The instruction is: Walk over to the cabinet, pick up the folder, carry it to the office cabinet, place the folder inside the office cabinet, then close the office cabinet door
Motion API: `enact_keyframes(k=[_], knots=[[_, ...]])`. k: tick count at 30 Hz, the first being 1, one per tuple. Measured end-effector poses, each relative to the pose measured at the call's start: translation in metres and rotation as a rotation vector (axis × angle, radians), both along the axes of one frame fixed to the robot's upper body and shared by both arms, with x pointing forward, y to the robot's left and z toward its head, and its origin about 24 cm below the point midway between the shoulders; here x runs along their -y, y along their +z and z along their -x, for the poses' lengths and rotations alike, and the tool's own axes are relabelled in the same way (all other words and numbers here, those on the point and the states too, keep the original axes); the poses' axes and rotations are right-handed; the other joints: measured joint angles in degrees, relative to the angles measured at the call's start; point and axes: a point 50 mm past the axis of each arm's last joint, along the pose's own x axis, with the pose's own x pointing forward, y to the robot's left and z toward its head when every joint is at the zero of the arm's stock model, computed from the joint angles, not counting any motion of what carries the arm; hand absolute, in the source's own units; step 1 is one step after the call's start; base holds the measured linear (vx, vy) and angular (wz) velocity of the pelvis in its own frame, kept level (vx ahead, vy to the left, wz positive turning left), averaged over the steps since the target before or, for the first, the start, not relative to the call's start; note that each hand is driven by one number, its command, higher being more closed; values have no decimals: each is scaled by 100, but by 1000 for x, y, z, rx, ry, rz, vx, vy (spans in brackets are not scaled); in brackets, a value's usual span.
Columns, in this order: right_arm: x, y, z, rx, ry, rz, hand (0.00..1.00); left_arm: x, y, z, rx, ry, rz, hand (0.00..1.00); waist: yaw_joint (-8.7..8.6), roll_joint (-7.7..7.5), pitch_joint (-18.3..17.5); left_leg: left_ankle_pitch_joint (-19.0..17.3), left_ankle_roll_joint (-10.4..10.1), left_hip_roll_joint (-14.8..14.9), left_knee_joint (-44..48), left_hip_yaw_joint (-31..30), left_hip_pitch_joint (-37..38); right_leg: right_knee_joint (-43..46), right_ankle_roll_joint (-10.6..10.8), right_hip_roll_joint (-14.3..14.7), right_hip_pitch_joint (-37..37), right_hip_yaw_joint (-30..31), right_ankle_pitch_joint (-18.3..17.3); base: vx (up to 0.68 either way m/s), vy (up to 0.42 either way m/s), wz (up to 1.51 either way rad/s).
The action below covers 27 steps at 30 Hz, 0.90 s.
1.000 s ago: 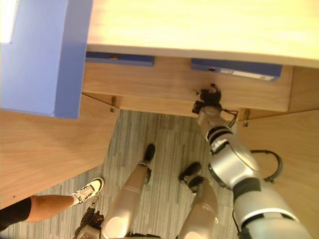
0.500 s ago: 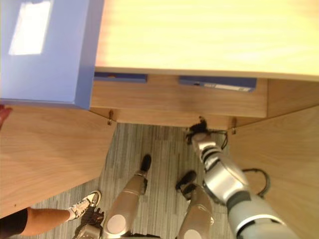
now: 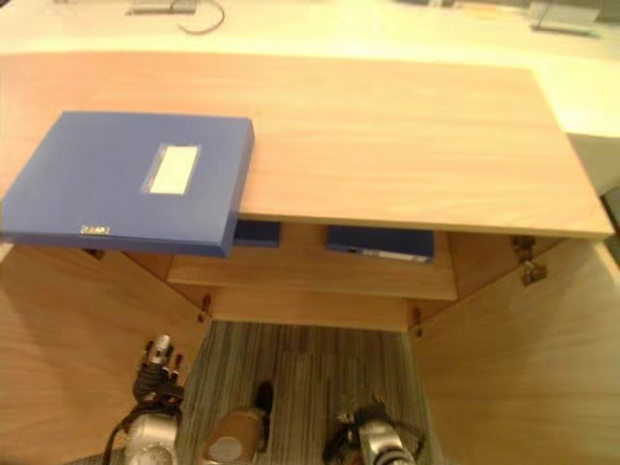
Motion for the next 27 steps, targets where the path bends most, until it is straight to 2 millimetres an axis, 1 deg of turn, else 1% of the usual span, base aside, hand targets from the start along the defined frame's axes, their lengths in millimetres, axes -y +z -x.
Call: enact_keyframes(k=[1,3,4,5,7,8,9,11,13,14,16,18,20,27], knots=[[3,-1,4,0,-36,-5,0,-2,7,-2,38,14,-11,0,-17,-3,-46,51,-8,0,-118,-10,67,-106,11,32,63,-46,44,65,-24,10],[8,-4,16,2,-179,-34,0,-7,36,-8,170,56,-55,0,-34,-9,-244,235,32,-2,-435,-105,239,-396,54,123,258,-201,144,94,-33,28],[9,-6,22,2,-263,-56,0,-9,55,-10,251,71,-82,0,-39,-17,-354,248,49,-12,-464,-185,238,-511,77,156,345,-286,178,112,-23,31],[9,-6,23,1,-306,-70,0,-10,65,-11,293,83,-98,0,-41,-16,-371,248,49,-21,-467,-232,258,-565,96,166,415,-339,190,74,-5,32],[9,-7,29,11,-409,-102,0,-15,94,-8,401,127,-172,0,-16,-14,-430,247,50,-80,-511,-344,396,-733,169,179,675,-463,238,76,2,30],[9,-8,33,9,-432,-109,0,-20,103,-4,426,159,-219,0,-1,-11,-537,245,50,-128,-532,-383,423,-824,209,167,778,-548,263,77,16,30],[9,-9,35,11,-446,-113,0,-23,108,-1,437,174,-243,0,3,-14,-568,245,51,-156,-532,-418,436,-866,229,161,838,-580,276,85,36,33],[9,-10,39,10,-505,-130,0,-30,123,8,464,235,-334,0,104,-29,-626,239,56,-255,-533,-594,521,-984,289,128,1061,-754,311,59,30,41],[8,-10,41,8,-525,-139,0,-33,131,16,476,270,-388,0,121,-26,-701,237,58,-335,-532,-773,525,-1080,329,120,1221,-954,337,2,19,50],[10,-10,41,11,-562,-149,0,-33,135,19,475,282,-420,0,165,-28,-741,233,65,-360,-531,-832,519,-1100,344,111,1249,-1010,347,-23,23,39],[10,-9,38,22,-571,-152,0,-33,139,25,456,298,-470,0,260,-27,-763,235,71,-390,-529,-922,510,-1174,365,121,1297,-1058,375,-57,17,19],[10,-9,36,28,-575,-155,0,-33,139,33,425,310,-507,0,283,-27,-809,234,86,-400,-531,-964,504,-1232,364,143,1326,-1088,404,-64,8,11],[10,-8,33,37,-596,-170,0,-33,135,39,384,320,-521,0,293,-12,-877,245,111,-396,-533,-998,496,-1343,350,203,1356,-1097,462,-51,-1,2],[10,-7,30,69,-640,-188,0,-37,132,44,344,361,-517,0,324,-17,-902,271,148,-351,-564,-1015,496,-1506,309,317,1355,-1096,517,-31,-4,0]])
